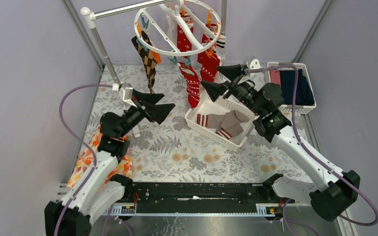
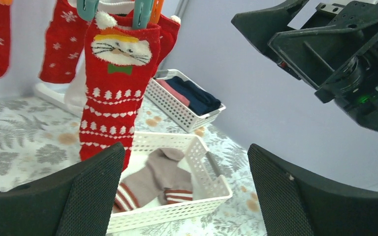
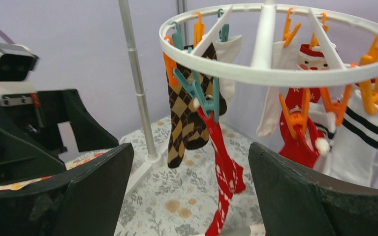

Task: Clip the socks to the hanger
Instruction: Clamp the sock onto the hanger, then adjust the sock in the bin.

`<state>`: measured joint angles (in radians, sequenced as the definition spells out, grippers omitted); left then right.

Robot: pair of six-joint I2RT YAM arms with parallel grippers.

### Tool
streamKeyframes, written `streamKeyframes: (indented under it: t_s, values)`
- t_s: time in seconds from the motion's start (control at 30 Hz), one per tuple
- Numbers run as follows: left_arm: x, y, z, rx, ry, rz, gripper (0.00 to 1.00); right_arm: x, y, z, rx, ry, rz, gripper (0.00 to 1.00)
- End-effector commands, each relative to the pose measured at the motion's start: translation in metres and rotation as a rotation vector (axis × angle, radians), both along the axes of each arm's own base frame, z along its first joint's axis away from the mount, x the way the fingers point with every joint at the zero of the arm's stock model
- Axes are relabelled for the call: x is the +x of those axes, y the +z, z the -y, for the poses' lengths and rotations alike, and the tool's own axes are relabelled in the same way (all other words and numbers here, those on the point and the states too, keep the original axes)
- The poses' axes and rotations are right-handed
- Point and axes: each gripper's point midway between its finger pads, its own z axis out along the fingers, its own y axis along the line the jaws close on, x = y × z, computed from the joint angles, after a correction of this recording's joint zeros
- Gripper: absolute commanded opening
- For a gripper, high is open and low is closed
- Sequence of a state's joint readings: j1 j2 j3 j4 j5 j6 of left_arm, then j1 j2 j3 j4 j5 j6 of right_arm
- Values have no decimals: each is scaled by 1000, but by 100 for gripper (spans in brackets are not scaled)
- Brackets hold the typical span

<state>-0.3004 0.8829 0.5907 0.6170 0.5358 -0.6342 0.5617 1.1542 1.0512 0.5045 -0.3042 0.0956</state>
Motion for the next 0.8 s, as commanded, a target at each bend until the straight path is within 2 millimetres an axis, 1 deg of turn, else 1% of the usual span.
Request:
streamKeyframes:
  t_s: [0.0,0.07,0.2,0.3,0.5,0.63,0.77]
  values:
    - [-10,-33,-19,133,105,-17,99,-11,-6,20,-28,-61,21,94]
    - [-18,-40,-23,142,111,-29,99,-13,-12,25,-32,-74,12,95]
    - [-30,-62,-25,140,99,-82,99,-17,-25,31,-41,-92,-7,97]
    - [-33,-78,-28,123,110,-128,99,-18,-38,33,-56,-99,-29,98]
    - [-35,-101,-33,92,138,-212,99,-16,-74,40,-99,-139,-89,100]
    - [-34,-109,-37,85,168,-266,99,-16,-100,48,-133,-176,-139,100]
    - [-35,-105,-39,66,178,-287,99,-17,-116,57,-133,-217,-188,100]
